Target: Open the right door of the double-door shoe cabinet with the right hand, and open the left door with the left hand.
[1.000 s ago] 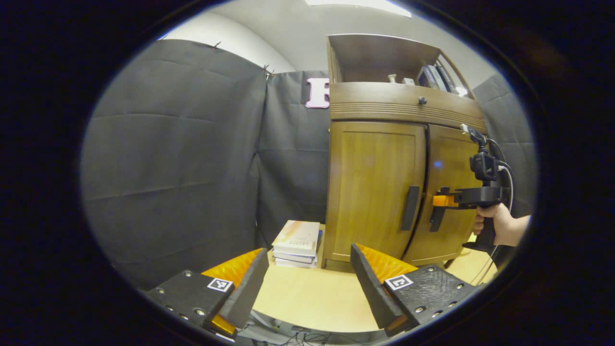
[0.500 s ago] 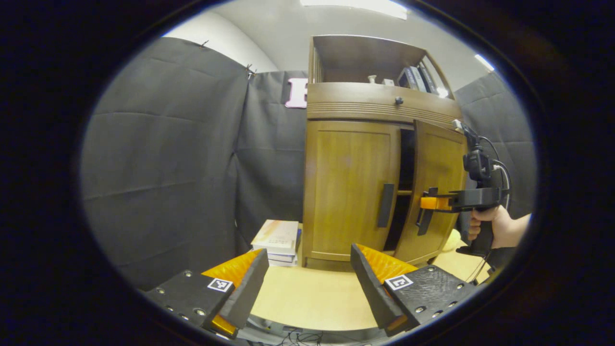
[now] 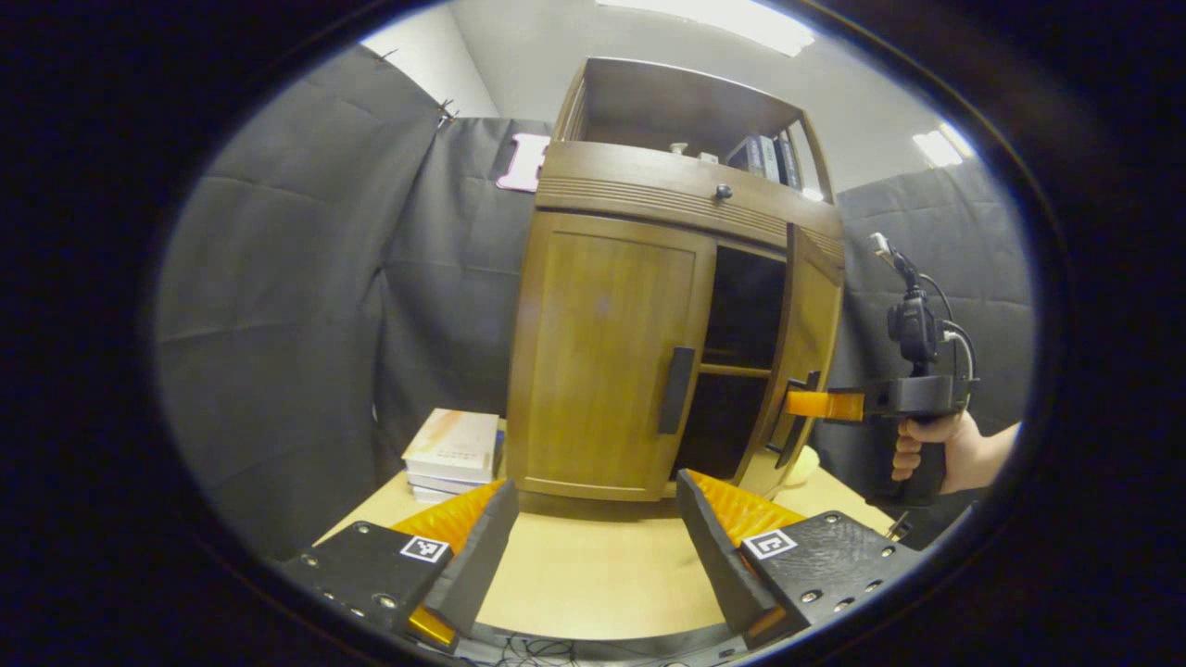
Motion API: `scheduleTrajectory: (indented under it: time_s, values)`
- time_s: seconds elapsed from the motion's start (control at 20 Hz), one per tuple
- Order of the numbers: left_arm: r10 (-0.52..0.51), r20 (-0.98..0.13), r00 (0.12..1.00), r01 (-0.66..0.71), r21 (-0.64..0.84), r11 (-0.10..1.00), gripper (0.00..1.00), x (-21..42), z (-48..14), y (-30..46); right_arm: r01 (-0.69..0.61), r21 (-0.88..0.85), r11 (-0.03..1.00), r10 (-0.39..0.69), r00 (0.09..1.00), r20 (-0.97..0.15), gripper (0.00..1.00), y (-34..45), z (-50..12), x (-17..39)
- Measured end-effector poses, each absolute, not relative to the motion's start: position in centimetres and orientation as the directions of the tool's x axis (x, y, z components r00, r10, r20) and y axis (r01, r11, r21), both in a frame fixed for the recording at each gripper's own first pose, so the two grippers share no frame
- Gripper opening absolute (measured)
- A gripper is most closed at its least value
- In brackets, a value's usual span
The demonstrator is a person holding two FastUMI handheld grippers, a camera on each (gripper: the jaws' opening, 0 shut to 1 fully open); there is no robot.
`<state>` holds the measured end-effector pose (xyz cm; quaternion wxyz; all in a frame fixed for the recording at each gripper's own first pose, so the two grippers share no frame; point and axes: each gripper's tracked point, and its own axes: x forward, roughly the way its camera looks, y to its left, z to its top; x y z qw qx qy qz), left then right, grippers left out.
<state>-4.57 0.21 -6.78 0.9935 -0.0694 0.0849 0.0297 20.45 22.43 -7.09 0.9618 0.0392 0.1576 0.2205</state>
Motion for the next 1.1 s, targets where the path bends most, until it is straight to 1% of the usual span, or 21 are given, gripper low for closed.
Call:
scheduleTrajectory:
  time_s: [0.1,0.25,0.4,0.6,0.7,0.75,0.8,0.85,0.95,1.0,1.1]
  values:
    - [0.028,-0.166,0.986,-0.05,-0.13,0.99,1.0,-2.9,-6.5,0.2,-0.403,0.148,0.903,0.43,0.857,-0.286,0.15,22.3,-7.1,20.6]
    - [0.026,-0.16,0.987,-0.045,-0.113,0.993,1.0,-1.8,-5.9,-0.5,-0.405,0.137,0.904,0.428,0.854,-0.296,0.15,22.6,-7.2,20.7]
    - [0.033,-0.132,0.991,-0.052,-0.141,0.989,1.0,-0.9,-4.2,-2.0,-0.416,0.145,0.898,0.441,0.851,-0.287,0.15,22.5,-6.7,20.4]
    - [0.096,-0.123,0.988,-0.109,-0.103,0.989,1.0,-1.0,-2.9,-4.2,-0.461,0.159,0.873,0.488,0.828,-0.278,0.15,21.7,-6.7,20.2]
    - [0.111,-0.123,0.986,-0.124,-0.104,0.987,1.0,-1.0,-2.5,-6.3,-0.478,0.181,0.859,0.511,0.815,-0.272,0.15,21.7,-6.2,20.4]
    - [0.116,-0.125,0.985,-0.129,-0.102,0.986,1.0,-1.0,-2.5,-7.5,-0.486,0.195,0.852,0.523,0.807,-0.275,0.17,21.5,-6.7,20.4]
    - [0.124,-0.125,0.984,-0.136,-0.096,0.986,1.0,-1.2,-2.3,-8.5,-0.49,0.206,0.847,0.531,0.801,-0.276,0.17,21.4,-6.4,20.4]
    - [0.136,-0.117,0.984,-0.146,-0.085,0.986,1.0,-1.5,-1.9,-9.8,-0.499,0.207,0.842,0.539,0.796,-0.274,0.15,20.9,-6.3,20.7]
    - [0.153,-0.107,0.982,-0.16,-0.067,0.985,1.0,-2.0,-1.5,-11.7,-0.52,0.203,0.829,0.558,0.786,-0.264,0.14,20.8,-6.0,21.1]
    - [0.161,-0.103,0.982,-0.167,-0.06,0.984,0.96,-2.3,-1.4,-12.7,-0.532,0.204,0.821,0.57,0.779,-0.261,0.14,20.7,-6.1,21.2]
    - [0.169,-0.099,0.981,-0.176,-0.059,0.983,0.99,-3.0,-1.2,-14.7,-0.556,0.205,0.805,0.592,0.765,-0.253,0.14,20.5,-6.0,21.3]
